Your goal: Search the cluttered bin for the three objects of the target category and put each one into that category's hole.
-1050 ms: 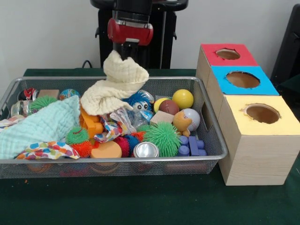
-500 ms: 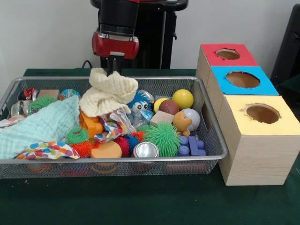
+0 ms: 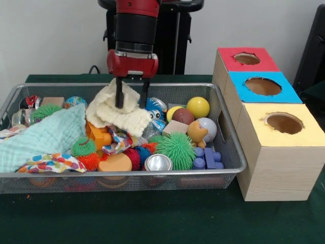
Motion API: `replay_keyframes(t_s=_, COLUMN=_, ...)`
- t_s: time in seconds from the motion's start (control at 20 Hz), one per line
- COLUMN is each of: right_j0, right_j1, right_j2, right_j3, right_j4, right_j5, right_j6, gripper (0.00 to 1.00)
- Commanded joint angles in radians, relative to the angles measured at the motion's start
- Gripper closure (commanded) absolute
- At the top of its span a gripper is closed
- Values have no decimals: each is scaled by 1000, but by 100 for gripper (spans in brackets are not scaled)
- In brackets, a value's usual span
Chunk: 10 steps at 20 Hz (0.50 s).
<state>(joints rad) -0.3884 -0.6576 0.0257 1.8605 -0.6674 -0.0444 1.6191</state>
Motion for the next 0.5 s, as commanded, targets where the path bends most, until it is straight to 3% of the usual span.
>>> replay_keyframes(t_s=0.05, right_j0=61, right_j1=18, right_j2=-10, right_j3=-71, right_j4=47, right_j5=33, right_j6=137, gripper=0)
replay_keyframes(t_s=0.5, right_j0=168, right_j1=-13, right_j2=-51, right_j3=-6, right_j4=183, right_j5=69, right_j6=215, gripper=0)
